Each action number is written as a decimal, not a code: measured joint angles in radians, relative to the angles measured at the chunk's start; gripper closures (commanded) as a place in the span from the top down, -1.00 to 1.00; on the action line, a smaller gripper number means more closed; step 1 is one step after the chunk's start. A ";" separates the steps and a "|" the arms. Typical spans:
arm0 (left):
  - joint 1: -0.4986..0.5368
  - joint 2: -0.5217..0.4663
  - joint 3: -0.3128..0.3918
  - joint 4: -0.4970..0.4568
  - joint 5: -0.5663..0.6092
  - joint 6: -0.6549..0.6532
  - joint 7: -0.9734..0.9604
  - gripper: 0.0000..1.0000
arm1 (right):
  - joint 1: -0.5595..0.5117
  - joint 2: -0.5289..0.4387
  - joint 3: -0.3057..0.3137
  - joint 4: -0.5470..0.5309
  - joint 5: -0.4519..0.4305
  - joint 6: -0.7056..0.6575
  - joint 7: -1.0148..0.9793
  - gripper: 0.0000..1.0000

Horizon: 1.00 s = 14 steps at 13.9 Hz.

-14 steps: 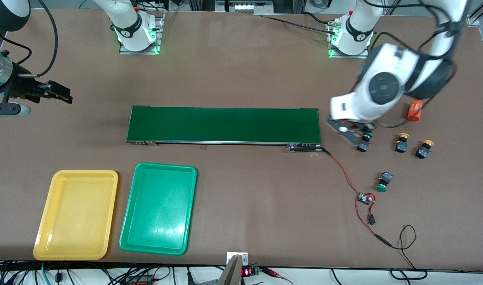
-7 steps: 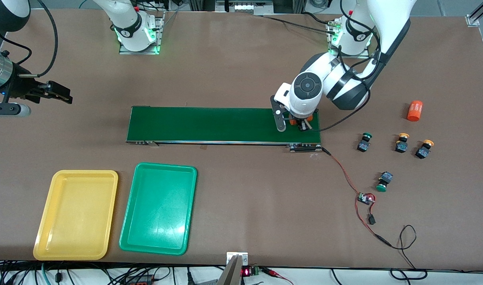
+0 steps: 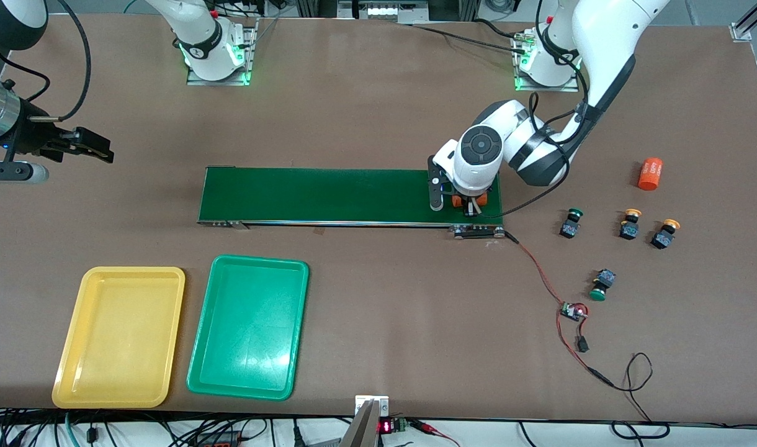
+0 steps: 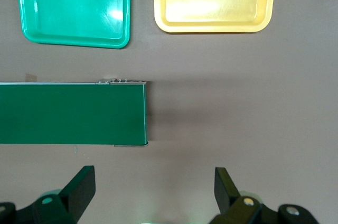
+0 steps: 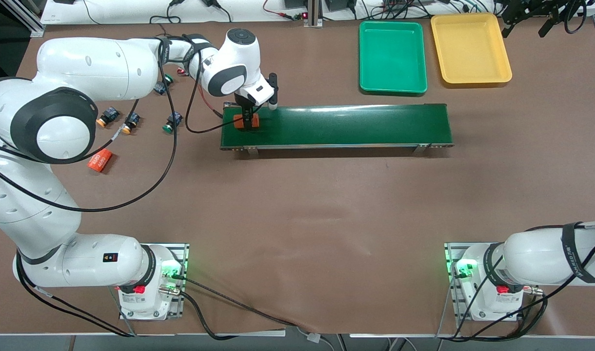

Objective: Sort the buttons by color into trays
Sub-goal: 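Lower the cylinder onto the belt and open the left gripper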

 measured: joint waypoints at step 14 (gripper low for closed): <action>0.124 -0.131 0.008 0.175 0.000 -0.397 -0.754 1.00 | 0.000 0.002 0.000 0.000 0.000 0.000 0.001 1.00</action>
